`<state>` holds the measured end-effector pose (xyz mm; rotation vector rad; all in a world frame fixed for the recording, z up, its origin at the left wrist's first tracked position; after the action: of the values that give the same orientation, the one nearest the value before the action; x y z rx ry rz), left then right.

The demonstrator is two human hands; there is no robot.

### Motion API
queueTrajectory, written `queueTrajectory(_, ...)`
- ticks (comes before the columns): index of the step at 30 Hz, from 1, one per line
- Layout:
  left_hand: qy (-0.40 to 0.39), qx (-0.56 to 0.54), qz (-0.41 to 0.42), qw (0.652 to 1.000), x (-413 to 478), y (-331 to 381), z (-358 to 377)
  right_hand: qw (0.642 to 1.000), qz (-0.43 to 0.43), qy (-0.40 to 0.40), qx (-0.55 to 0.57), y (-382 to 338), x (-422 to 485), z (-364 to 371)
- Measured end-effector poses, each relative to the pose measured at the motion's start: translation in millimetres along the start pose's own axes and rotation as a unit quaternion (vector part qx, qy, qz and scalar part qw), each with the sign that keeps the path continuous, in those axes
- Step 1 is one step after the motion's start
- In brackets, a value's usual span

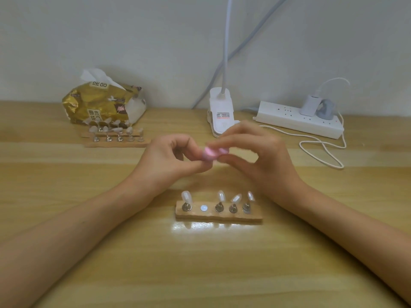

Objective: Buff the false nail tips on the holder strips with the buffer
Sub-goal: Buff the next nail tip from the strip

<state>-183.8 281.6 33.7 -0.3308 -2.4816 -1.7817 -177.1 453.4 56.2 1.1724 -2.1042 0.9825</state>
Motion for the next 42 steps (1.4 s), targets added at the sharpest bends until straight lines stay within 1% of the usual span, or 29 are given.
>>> queueTrajectory(1,-0.001,-0.005,-0.002,1.000,0,0,-1,1.000,0.017,0.006,0.000,3,0,-2)
queueTrajectory(5,-0.010,-0.014,-0.010,1.000,-1,1,-1,0.999,0.036,0.007,-0.004,6,-2,-3)
queueTrajectory(7,-0.008,-0.016,-0.016,1.000,0,0,-1,0.997,0.070,0.029,-0.004,10,-3,-11)
queueTrajectory(8,-0.007,-0.015,-0.018,1.000,0,0,-1,0.997,0.070,0.035,-0.003,10,-3,-13)
queueTrajectory(9,-0.007,-0.015,-0.020,1.000,0,0,0,0.998,0.055,0.029,-0.005,8,-2,-13)
queueTrajectory(11,-0.007,-0.018,-0.018,1.000,-1,1,0,1.000,-0.004,-0.009,-0.016,-2,-2,-4)
queueTrajectory(12,-0.009,-0.019,-0.016,1.000,-2,1,0,0.999,-0.015,-0.023,-0.021,-3,-2,0)
queueTrajectory(13,-0.010,-0.019,-0.017,1.000,-1,1,1,0.999,-0.002,-0.025,-0.024,1,-1,-1)
queueTrajectory(15,-0.009,-0.017,-0.023,1.000,-1,0,0,0.999,0.039,0.004,-0.023,7,0,-8)
queueTrajectory(16,-0.009,-0.017,-0.023,1.000,-1,0,1,0.999,0.035,0.016,-0.020,6,-1,-10)
queueTrajectory(17,-0.007,-0.017,-0.022,1.000,0,1,1,1.000,0.012,0.012,-0.019,2,0,-8)
queueTrajectory(19,-0.004,-0.015,-0.019,1.000,-1,1,1,0.998,-0.046,-0.026,-0.022,-9,-1,4)
queueTrajectory(20,-0.004,-0.016,-0.019,1.000,0,0,1,0.998,-0.044,-0.031,-0.026,-8,0,5)
queueTrajectory(23,-0.004,-0.013,-0.021,1.000,0,-1,0,1.000,0.016,0.008,-0.020,4,2,-8)
queueTrajectory(25,-0.007,-0.012,-0.019,1.000,0,0,1,1.000,-0.014,0.008,-0.020,-2,0,-8)
queueTrajectory(26,-0.006,-0.013,-0.015,1.000,0,1,1,0.999,-0.037,-0.009,-0.018,-5,0,-3)
queueTrajectory(27,-0.005,-0.014,-0.013,1.000,-1,1,0,0.999,-0.039,-0.024,-0.013,-5,-1,1)
queueTrajectory(28,-0.005,-0.016,-0.013,1.000,-1,1,0,0.999,-0.017,-0.029,-0.008,-1,-1,1)
queueTrajectory(30,-0.006,-0.020,-0.019,1.000,0,-1,0,1.000,0.029,-0.004,-0.009,8,0,-6)
queueTrajectory(31,-0.008,-0.017,-0.020,1.000,0,-1,0,0.999,0.029,0.008,-0.011,8,-1,-8)
queueTrajectory(32,-0.010,-0.016,-0.020,1.000,0,-1,0,1.000,0.012,0.006,-0.011,5,-1,-8)
queueTrajectory(34,-0.014,-0.017,-0.015,1.000,0,0,0,0.999,-0.021,-0.027,-0.012,-1,-2,1)
queueTrajectory(36,-0.023,-0.022,-0.013,0.999,-1,1,1,0.999,0.020,-0.031,-0.012,8,-3,-1)
queueTrajectory(38,-0.029,-0.016,-0.013,0.999,-3,2,0,0.997,0.077,-0.003,-0.003,20,-4,-11)
queueTrajectory(40,-0.032,-0.003,-0.011,0.999,-3,9,-4,0.993,0.111,0.024,0.031,25,-6,-17)
queueTrajectory(42,-0.050,-0.010,0.005,0.999,-4,21,-9,0.987,0.143,0.026,0.063,28,-7,-16)
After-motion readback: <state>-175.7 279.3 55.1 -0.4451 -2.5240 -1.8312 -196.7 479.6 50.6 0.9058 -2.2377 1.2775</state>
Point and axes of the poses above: each hand's wrist, its own x-axis towards the middle knuckle, its own z-axis out of the palm, y = z × x, the point moved 5 cm from there along x, towards the middle knuckle, and after that the axes turned 6 degrees about -z, right-handed, at the moved point
